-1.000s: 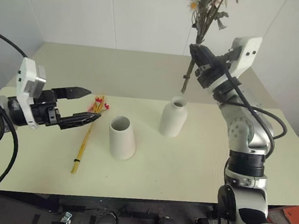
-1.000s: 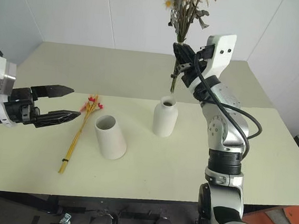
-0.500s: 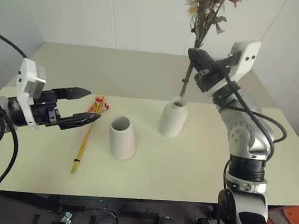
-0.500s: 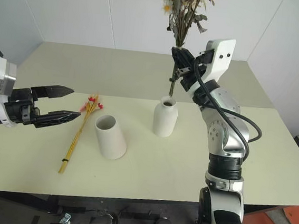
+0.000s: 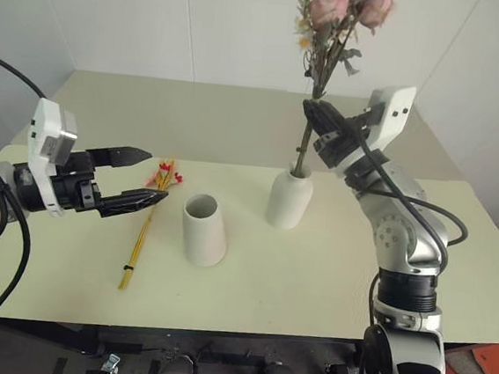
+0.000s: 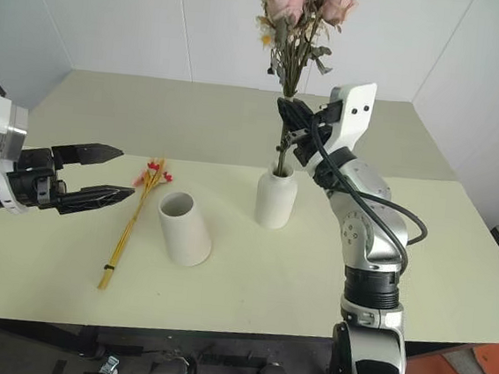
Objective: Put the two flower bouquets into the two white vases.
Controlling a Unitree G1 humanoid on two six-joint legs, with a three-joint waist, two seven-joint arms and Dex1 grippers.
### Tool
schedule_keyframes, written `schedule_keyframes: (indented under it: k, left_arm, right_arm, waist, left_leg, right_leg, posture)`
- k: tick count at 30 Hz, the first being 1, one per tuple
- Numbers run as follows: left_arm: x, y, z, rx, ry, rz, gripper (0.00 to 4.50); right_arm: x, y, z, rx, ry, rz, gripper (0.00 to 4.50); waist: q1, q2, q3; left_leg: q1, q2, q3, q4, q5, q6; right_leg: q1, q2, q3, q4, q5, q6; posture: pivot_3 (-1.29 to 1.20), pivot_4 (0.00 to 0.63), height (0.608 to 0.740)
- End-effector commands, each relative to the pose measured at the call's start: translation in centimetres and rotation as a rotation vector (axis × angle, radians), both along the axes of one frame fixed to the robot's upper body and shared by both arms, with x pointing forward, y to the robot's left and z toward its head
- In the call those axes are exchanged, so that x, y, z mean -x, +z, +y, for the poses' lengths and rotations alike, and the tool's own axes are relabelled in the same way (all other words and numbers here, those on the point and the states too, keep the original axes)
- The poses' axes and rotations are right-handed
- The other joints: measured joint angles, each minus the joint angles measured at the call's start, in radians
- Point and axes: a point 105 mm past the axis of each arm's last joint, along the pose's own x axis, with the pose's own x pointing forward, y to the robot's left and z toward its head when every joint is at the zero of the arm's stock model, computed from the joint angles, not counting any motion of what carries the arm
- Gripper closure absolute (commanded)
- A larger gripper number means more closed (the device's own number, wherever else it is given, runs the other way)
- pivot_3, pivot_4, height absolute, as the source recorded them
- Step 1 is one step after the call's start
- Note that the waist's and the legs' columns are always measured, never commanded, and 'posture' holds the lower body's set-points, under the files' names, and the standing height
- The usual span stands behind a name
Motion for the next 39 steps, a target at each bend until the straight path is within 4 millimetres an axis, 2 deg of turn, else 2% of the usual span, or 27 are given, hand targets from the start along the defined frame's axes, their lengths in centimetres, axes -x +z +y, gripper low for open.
schedule_keyframes:
  k: [1, 21, 33, 34, 39]
  left_arm:
    - [0.4, 1.0, 0.0, -0.020, 0.003, -0.057, 0.00]
    - [0.3, 1.1, 0.1, -0.026, 0.005, -0.063, 0.00]
    - [0.2, 0.9, 0.2, -0.029, 0.016, -0.059, 0.00]
    - [0.2, 0.9, 0.2, -0.028, 0.015, -0.058, 0.00]
    - [0.2, 0.9, 0.4, -0.029, 0.032, -0.058, 0.00]
  right_arm:
    - [0.3, 0.3, -0.1, -0.004, -0.008, -0.035, 4.27]
    - [0.1, -2.7, -0.2, 0.031, -0.043, 0.020, 4.27]
    - [0.9, -4.8, -0.6, 0.051, -0.070, 0.052, 0.15]
    - [1.0, -4.9, -0.7, 0.050, -0.071, 0.055, 0.03]
    - [1.7, -5.2, -2.3, 0.067, -0.106, 0.069, 0.03]
  waist:
    - [0.000, 0.000, 0.000]
    - [0.000, 0.000, 0.000]
    - [0.000, 0.000, 0.000]
    - [0.000, 0.000, 0.000]
    - [0.000, 0.000, 0.000]
  left_leg:
    - [0.000, 0.000, 0.000, 0.000, 0.000, 0.000]
    - [0.000, 0.001, 0.000, 0.000, 0.000, 0.000]
    - [0.000, 0.004, 0.000, 0.000, 0.000, 0.000]
    - [0.000, 0.005, 0.000, 0.000, 0.000, 0.000]
    - [0.001, 0.007, 0.000, 0.000, 0.000, 0.000]
  right_leg:
    - [0.000, 0.000, 0.000, 0.000, 0.000, 0.000]
    - [0.000, 0.001, 0.000, 0.000, 0.000, 0.000]
    - [0.000, 0.005, 0.000, 0.000, 0.001, -0.002]
    - [0.000, 0.005, 0.000, 0.000, 0.001, -0.002]
    - [0.000, 0.008, 0.000, -0.001, 0.001, -0.002]
  posture:
    - [0.00, 0.150, 0.740]
    - [0.00, 0.150, 0.740]
    - [0.00, 0.150, 0.740]
    - [0.00, 0.150, 0.740]
    - [0.00, 0.150, 0.740]
